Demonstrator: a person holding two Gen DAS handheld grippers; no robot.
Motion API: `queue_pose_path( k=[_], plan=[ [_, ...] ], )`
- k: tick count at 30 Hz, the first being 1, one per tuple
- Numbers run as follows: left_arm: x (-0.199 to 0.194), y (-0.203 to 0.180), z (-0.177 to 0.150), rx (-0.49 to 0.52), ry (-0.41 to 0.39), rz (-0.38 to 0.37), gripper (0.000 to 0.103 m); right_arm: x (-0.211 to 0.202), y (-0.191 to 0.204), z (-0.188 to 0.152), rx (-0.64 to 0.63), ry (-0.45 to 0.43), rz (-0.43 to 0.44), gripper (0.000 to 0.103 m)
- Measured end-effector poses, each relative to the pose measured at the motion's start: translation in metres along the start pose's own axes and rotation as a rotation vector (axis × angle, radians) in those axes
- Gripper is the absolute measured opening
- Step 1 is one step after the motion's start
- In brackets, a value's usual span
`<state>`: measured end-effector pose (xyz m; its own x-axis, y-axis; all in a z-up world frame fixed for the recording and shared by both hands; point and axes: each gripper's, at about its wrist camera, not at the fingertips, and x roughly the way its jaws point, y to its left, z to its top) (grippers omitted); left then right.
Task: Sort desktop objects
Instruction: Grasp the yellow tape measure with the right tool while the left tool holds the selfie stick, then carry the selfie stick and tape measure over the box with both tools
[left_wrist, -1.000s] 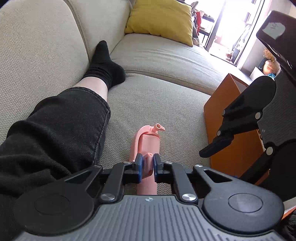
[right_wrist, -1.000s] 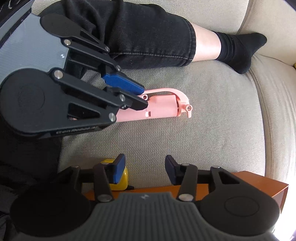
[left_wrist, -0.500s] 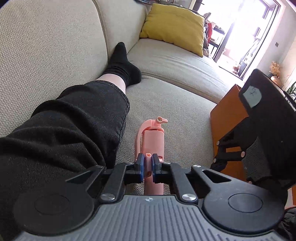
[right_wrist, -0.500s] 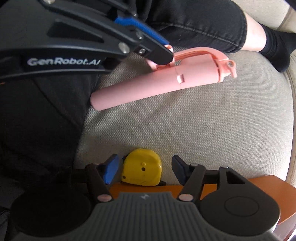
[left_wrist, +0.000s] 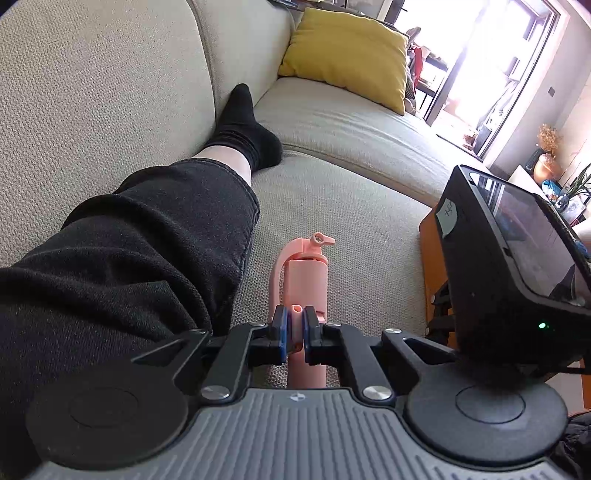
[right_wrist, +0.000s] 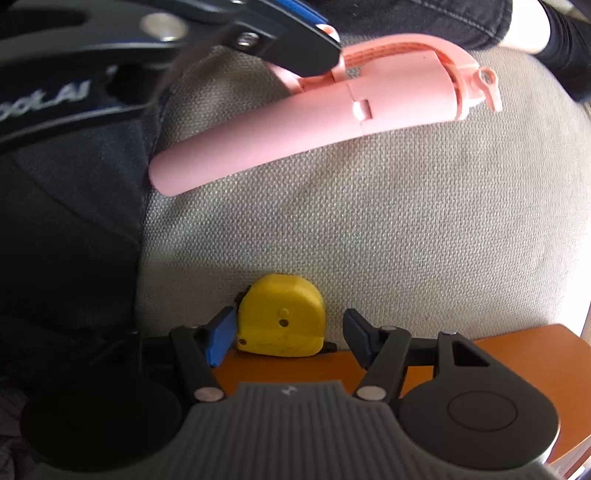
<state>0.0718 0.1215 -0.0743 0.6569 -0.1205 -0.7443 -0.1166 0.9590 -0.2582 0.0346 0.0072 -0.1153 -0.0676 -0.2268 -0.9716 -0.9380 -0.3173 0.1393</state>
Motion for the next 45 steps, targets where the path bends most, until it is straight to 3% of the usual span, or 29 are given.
queue_pose_path(
  k=[9,23,33,40,45],
  plan=[
    [0.001,-0.001,-0.002,0.0,-0.003,0.004,0.009,0.001,-0.001,0.0,0.064,-0.017,0.023,0.056],
    [-0.012,-0.004,0.007,-0.026,-0.027,-0.018,0.009,-0.078,-0.006,-0.038,0.095,-0.338,-0.057,0.056],
    [-0.062,-0.032,0.029,0.011,-0.117,-0.067,0.009,-0.16,-0.008,-0.086,0.166,-0.536,-0.111,0.056],
    [-0.08,-0.064,0.04,0.068,-0.142,-0.099,0.008,-0.183,-0.022,-0.155,0.23,-0.577,-0.154,0.056],
    [-0.084,-0.091,0.046,0.11,-0.144,-0.154,0.008,-0.173,-0.012,-0.2,0.286,-0.558,-0.177,0.056]
  ],
)
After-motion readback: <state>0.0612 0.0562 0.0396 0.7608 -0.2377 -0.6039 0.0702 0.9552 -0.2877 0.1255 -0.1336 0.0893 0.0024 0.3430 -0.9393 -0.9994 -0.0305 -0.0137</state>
